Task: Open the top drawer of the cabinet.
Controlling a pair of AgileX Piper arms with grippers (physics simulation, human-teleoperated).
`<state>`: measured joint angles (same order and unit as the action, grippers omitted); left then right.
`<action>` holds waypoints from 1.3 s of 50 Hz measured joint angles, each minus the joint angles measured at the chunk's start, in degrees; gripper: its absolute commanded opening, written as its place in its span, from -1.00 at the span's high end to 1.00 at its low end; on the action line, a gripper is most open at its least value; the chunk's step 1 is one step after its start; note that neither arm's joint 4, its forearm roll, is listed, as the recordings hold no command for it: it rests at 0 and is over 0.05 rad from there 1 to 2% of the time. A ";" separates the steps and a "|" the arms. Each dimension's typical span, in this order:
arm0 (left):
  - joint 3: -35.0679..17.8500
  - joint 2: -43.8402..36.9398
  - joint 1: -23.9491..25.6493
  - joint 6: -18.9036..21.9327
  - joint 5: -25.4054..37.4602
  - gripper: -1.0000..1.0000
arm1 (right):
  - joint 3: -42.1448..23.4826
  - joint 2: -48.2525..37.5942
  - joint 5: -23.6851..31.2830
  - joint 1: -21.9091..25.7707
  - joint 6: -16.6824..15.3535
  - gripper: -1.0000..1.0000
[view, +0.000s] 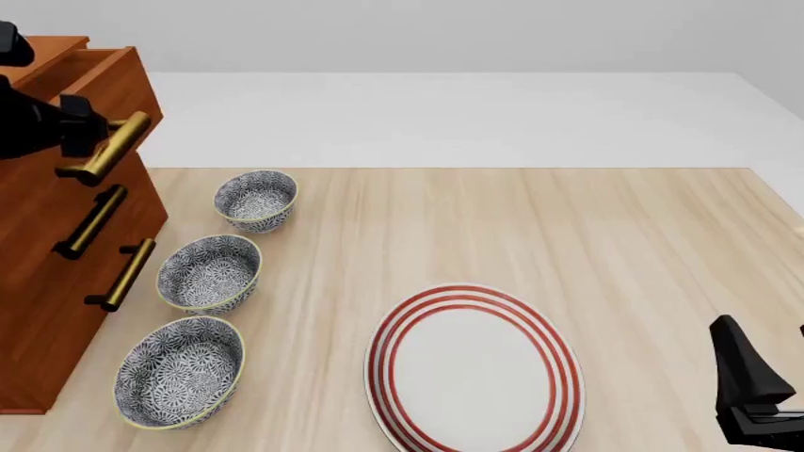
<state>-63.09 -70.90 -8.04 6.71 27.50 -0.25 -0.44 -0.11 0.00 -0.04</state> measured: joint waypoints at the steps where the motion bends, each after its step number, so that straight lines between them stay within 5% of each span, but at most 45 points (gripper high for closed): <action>1: -0.03 -0.06 0.00 -0.08 -0.08 -1.00 | 0.00 0.00 0.00 0.00 0.00 -1.00; 65: -4.38 -4.83 4.09 2.86 1.13 -1.00 | 0.00 0.00 0.00 0.00 0.00 -1.00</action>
<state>-67.48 -75.73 -3.95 9.57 28.63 -0.25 -0.44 -0.11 -0.01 -0.03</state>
